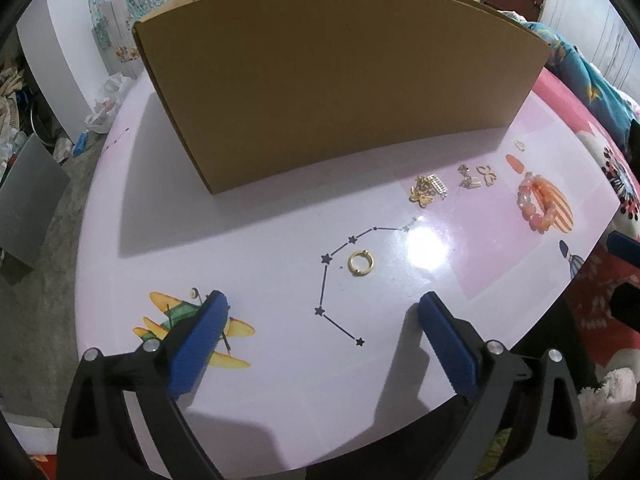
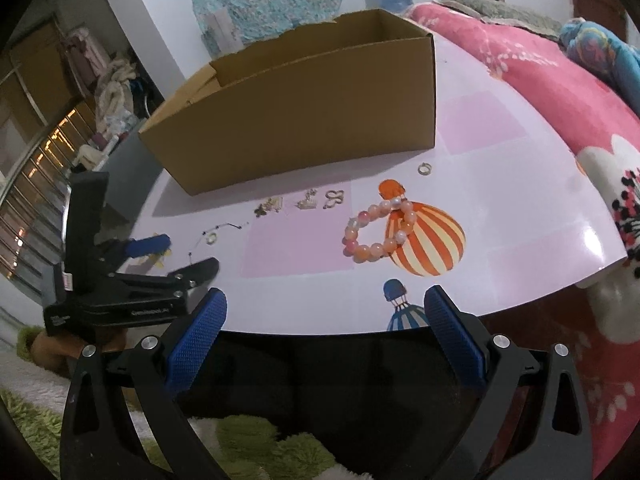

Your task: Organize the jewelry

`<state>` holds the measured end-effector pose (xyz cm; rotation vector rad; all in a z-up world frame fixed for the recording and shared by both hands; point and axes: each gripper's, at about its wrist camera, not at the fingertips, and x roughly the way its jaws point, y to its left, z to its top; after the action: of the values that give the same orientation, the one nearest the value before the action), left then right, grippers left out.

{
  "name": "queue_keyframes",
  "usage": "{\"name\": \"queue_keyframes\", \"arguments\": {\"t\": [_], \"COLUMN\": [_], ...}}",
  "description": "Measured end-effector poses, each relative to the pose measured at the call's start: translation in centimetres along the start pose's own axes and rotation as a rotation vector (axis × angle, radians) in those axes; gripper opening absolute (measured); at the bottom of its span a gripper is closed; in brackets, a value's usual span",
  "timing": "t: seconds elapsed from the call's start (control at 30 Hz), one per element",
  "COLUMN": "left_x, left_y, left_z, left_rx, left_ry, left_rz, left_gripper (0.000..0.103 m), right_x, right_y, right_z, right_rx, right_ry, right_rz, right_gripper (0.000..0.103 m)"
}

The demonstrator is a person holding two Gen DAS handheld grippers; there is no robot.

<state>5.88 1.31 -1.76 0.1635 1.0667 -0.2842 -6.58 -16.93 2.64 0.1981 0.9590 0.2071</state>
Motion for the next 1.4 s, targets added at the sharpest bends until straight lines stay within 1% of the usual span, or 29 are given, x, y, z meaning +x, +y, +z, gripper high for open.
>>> {"name": "queue_keyframes", "arguments": {"t": [0.1,0.23,0.33,0.4,0.47,0.5,0.53,0.6,0.63,0.67,0.7,0.73,0.8,0.83,0.9,0.93,1.0,1.1,1.17,1.3,1.4], "left_x": [0.1,0.2,0.2,0.2,0.3,0.2,0.2,0.2,0.1,0.1,0.1,0.1,0.1,0.0,0.0,0.0,0.0,-0.1,-0.1,0.0,0.0], "left_y": [0.2,0.3,0.3,0.4,0.3,0.4,0.4,0.4,0.4,0.3,0.3,0.3,0.3,0.3,0.3,0.3,0.3,0.4,0.4,0.2,0.2], "left_z": [0.1,0.4,0.5,0.5,0.6,0.4,0.4,0.4,0.2,0.1,0.0,0.0,0.0,0.0,-0.1,-0.1,-0.1,-0.2,-0.2,0.0,0.0], "left_rx": [-0.011,-0.018,-0.019,-0.02,-0.02,-0.019,-0.02,-0.018,-0.019,-0.019,-0.018,-0.017,-0.016,-0.015,-0.013,-0.012,-0.01,-0.009,-0.009,-0.009,-0.009], "left_ry": [0.002,0.007,0.003,0.003,0.004,0.003,0.004,0.005,0.007,0.008,0.01,0.013,0.017,0.019,0.022,0.023,0.024,0.028,0.029,0.031,0.031], "left_rz": [0.004,0.01,0.012,0.013,0.013,0.013,0.013,0.013,0.013,0.013,0.013,0.013,0.013,0.013,0.014,0.014,0.015,0.015,0.015,0.016,0.016], "left_gripper": [0.097,0.098,0.098,0.098,0.098,0.098,0.098,0.098,0.098,0.098,0.098,0.098,0.098,0.098,0.098,0.098,0.099,0.099,0.099,0.099,0.099], "right_x": [0.0,0.0,-0.4,-0.4,0.0,0.3,0.6,1.5,1.9,2.4,2.9,3.2,3.7,3.9,4.4,4.6,4.9,5.5,5.5,5.4,5.3], "right_y": [-0.1,-0.3,-1.2,-2.2,-3.0,-3.2,-3.4,-3.9,-4.1,-4.3,-4.5,-4.6,-4.7,-4.8,-5.0,-5.0,-5.0,-5.0,-5.1,-5.3,-6.0], "right_z": [-0.1,0.2,1.4,2.8,3.8,4.2,4.4,4.9,5.0,5.2,5.3,5.3,5.2,5.2,5.1,5.1,5.1,4.9,4.8,4.7,4.8], "right_rx": [-0.002,-0.015,-0.031,-0.014,0.0,0.003,0.004,0.016,0.022,0.026,0.026,0.025,0.025,0.024,0.02,0.018,0.01,0.003,0.005,0.016,0.026], "right_ry": [-0.004,-0.017,-0.078,-0.105,-0.109,-0.104,-0.097,-0.064,-0.049,-0.027,-0.011,0.004,0.024,0.031,0.052,0.06,0.075,0.105,0.106,0.107,0.104], "right_rz": [0.003,-0.015,-0.057,-0.058,-0.049,-0.041,-0.042,-0.033,-0.027,-0.031,-0.033,-0.039,-0.053,-0.058,-0.073,-0.073,-0.078,-0.084,-0.081,-0.068,-0.082], "right_gripper": [0.095,0.095,0.095,0.095,0.093,0.086,0.082,0.067,0.062,0.052,0.046,0.043,0.035,0.033,0.025,0.024,0.016,0.011,0.008,0.008,0.008]}}
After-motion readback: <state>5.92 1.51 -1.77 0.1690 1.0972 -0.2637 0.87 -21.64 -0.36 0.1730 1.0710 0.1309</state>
